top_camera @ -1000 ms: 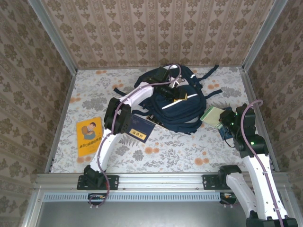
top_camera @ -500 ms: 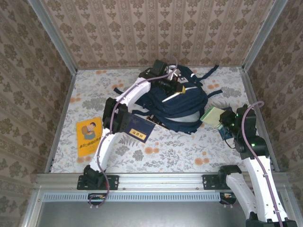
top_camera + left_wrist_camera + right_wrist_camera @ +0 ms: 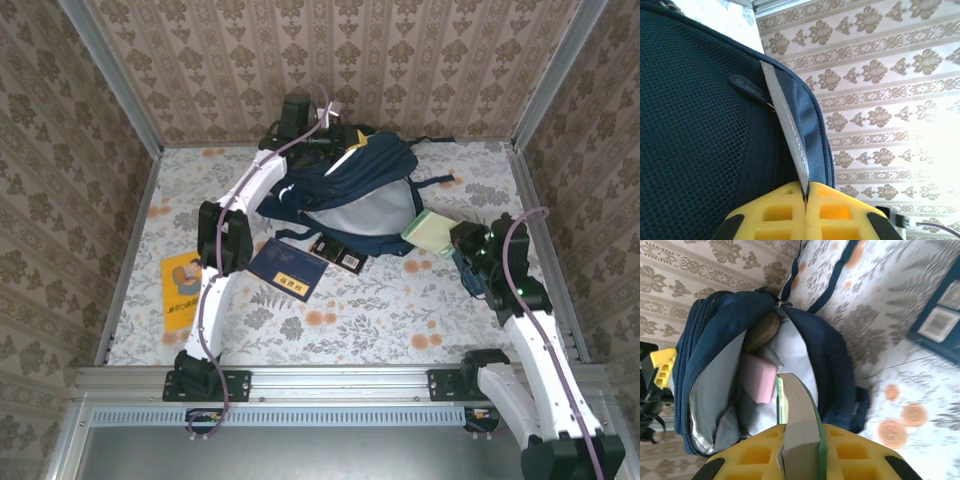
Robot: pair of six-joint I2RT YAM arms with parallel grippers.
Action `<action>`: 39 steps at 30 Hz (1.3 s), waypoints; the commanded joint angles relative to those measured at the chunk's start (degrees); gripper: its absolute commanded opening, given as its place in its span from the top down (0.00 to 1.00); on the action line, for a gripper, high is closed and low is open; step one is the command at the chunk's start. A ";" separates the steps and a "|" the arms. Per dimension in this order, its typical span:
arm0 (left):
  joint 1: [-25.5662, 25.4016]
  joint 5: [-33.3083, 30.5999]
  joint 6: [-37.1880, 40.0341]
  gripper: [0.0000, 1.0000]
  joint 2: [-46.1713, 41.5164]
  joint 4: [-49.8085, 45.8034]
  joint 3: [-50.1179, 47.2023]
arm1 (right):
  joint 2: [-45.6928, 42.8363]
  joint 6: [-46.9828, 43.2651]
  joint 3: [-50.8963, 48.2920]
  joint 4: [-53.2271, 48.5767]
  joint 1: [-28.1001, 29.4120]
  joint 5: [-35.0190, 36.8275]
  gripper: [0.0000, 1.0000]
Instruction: Pack the student bag
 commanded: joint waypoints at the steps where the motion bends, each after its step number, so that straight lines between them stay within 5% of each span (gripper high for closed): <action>1: 0.16 2.24 -6.48 1.00 -3.67 11.32 1.03 | 6.14 10.97 -1.78 19.01 -0.25 -7.54 1.00; 13: 2.52 1.54 -9.78 1.00 -4.02 14.71 1.03 | 39.48 19.77 8.70 47.38 9.22 -6.50 1.00; 25: 3.94 1.89 -11.28 1.00 -3.66 16.28 0.68 | 70.75 19.41 35.05 45.02 21.75 0.50 0.99; 29: 4.61 2.16 -12.70 1.00 -2.45 17.97 0.69 | 81.12 20.54 44.64 44.89 24.91 1.47 0.72; 32: 5.17 2.42 -15.01 1.00 -1.83 20.90 -0.63 | 83.51 19.74 45.83 44.21 25.36 0.39 0.40; 35: 5.86 2.77 -15.32 1.00 -1.84 21.43 -1.26 | 79.37 15.34 40.92 44.10 25.28 2.65 0.29; 39: 6.44 2.68 -15.08 1.00 -1.95 21.32 -1.00 | 72.55 9.43 36.38 39.90 24.55 2.33 0.27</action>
